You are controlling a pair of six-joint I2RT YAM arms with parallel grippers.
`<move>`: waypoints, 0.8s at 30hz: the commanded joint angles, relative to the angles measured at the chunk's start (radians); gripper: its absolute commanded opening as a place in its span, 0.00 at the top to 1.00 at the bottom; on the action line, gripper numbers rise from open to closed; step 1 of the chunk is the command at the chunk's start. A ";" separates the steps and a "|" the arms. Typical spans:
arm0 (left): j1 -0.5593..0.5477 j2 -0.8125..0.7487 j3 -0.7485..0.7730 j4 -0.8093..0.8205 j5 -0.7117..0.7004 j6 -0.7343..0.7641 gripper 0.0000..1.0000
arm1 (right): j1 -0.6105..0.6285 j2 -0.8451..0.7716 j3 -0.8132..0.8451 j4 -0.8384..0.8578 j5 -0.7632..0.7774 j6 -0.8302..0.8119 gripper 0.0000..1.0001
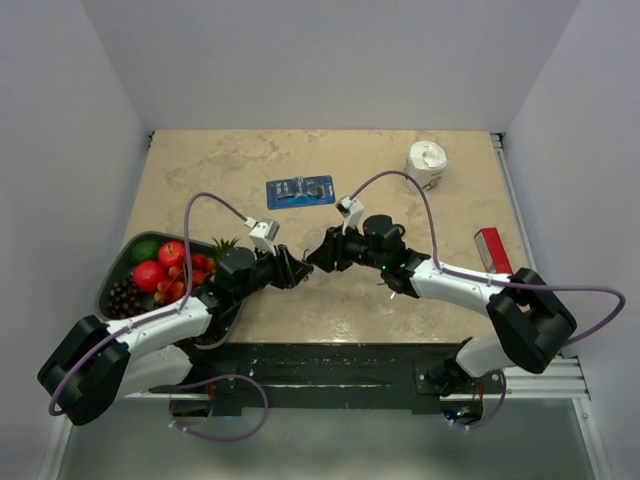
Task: Unlock with the key
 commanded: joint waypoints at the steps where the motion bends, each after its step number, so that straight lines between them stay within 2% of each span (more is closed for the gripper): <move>1: -0.007 0.011 0.050 0.080 0.007 0.036 1.00 | 0.009 0.015 0.051 0.025 -0.011 -0.013 0.57; 7: -0.010 0.030 0.050 0.102 0.037 0.048 1.00 | 0.009 0.066 0.068 0.039 -0.026 -0.006 0.63; 8: -0.010 0.033 0.052 0.103 0.040 0.048 1.00 | 0.010 0.071 0.071 0.039 -0.029 -0.004 0.68; 9: -0.010 0.034 0.052 0.107 0.042 0.048 1.00 | 0.009 0.072 0.074 0.038 -0.029 -0.004 0.82; 12: -0.011 0.041 0.053 0.117 0.045 0.045 1.00 | 0.010 0.084 0.079 0.038 -0.027 -0.001 1.00; 14: -0.010 0.048 0.058 0.116 0.046 0.033 1.00 | 0.010 0.086 0.076 0.039 -0.027 0.005 1.00; 17: -0.007 0.076 0.090 0.067 0.033 0.004 0.81 | 0.009 0.081 0.071 0.045 -0.027 0.013 1.00; 18: -0.005 0.085 0.105 0.047 0.033 -0.005 0.64 | 0.009 0.080 0.070 0.047 -0.024 0.014 1.00; 21: -0.002 0.108 0.106 0.050 0.017 -0.050 0.40 | 0.010 0.075 0.065 0.045 -0.021 0.023 1.00; 24: -0.002 0.111 0.103 0.051 -0.006 -0.065 0.30 | 0.010 0.069 0.061 0.045 -0.020 0.039 1.00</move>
